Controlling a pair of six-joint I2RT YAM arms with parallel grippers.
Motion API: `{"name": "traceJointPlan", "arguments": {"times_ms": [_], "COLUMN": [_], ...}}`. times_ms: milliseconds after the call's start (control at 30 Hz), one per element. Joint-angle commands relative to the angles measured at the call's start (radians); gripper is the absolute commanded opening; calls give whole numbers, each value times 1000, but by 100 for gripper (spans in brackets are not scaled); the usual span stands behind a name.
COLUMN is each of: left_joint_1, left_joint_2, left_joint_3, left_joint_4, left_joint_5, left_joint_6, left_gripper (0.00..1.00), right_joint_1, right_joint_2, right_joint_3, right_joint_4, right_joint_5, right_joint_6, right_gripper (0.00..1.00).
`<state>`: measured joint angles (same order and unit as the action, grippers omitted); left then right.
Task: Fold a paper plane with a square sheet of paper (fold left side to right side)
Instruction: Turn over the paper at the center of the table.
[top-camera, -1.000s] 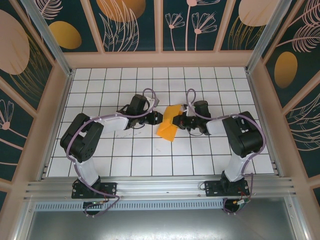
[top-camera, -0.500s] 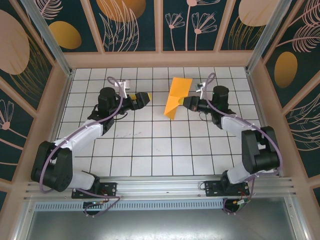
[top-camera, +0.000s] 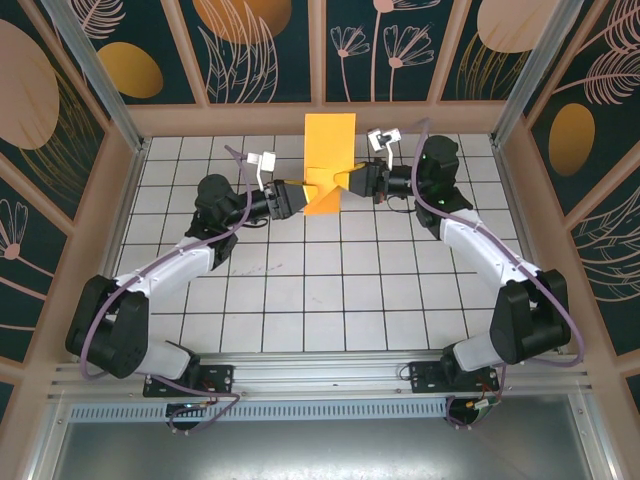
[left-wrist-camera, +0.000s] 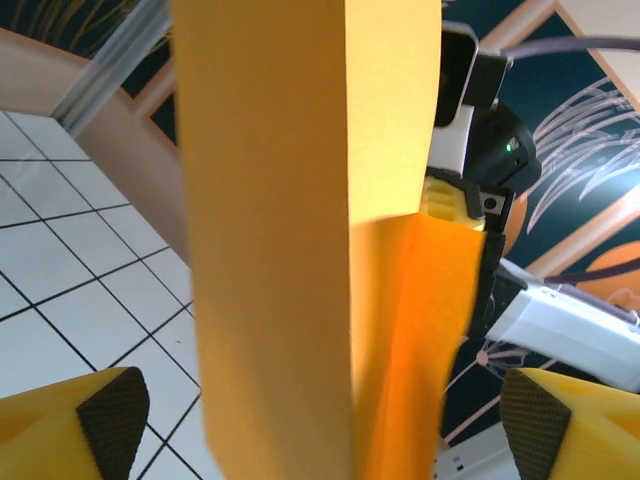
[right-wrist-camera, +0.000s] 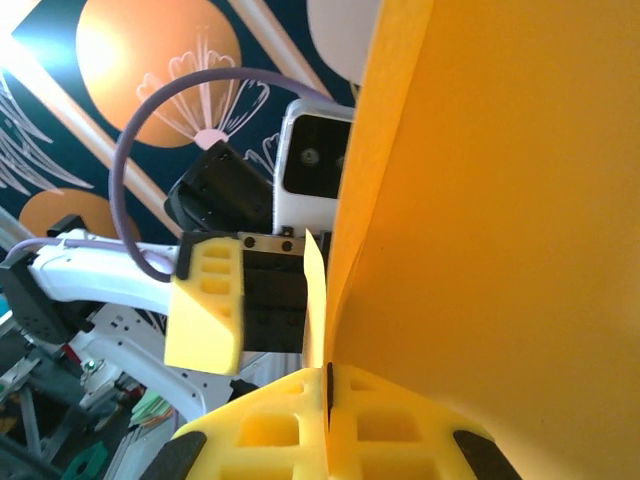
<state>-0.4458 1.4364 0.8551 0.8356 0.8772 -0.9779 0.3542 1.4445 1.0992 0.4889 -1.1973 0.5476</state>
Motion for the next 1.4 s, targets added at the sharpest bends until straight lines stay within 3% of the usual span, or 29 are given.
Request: {"name": "traceJointPlan", "arguments": {"times_ms": [0, 300, 400, 533, 633, 733, 767, 833, 933, 1033, 1133, 1367], "left_joint_1": [-8, -13, -13, -16, -39, -92, -113, -169, -268, -363, -446, -505], "left_joint_2": [14, -8, -17, -55, -104, -141, -145, -140, -95, -3, 127, 402], "left_joint_3": [36, 24, 20, 31, 77, 111, 153, 192, 257, 354, 472, 661], "left_joint_4": [93, 112, 70, -160, -500, -795, -888, -1052, -1268, -1498, -1695, -1959], "left_joint_5": [38, 22, 4, -73, -254, -506, -607, -796, -1077, -1313, -1480, -1577], "left_joint_6": [-26, -20, 6, 143, 349, 481, 503, 526, 489, 383, 258, 73], "left_gripper": [83, 33, 14, 6, 4, 3, 2, 0, 0, 0, 0, 0], "right_joint_1": [12, 12, 2, -44, -92, -117, -117, -123, -137, -146, -152, -160], "right_joint_2": [-3, -10, -17, -58, -108, -164, -176, -190, -229, -292, -346, -390], "right_joint_3": [36, 16, 5, -16, -19, -8, 0, -3, -44, -105, -156, -207], "right_joint_4": [4, 8, -22, -147, -341, -593, -684, -791, -862, -872, -873, -876], "right_joint_5": [-42, -28, -9, 63, 205, 572, 760, 1007, 1230, 1344, 1423, 1472], "right_joint_6": [-19, 1, -11, -79, -191, -311, -335, -353, -346, -333, -321, -307], "right_gripper": [0, 2, 11, 33, 47, 57, 61, 63, 69, 77, 84, 88]}}
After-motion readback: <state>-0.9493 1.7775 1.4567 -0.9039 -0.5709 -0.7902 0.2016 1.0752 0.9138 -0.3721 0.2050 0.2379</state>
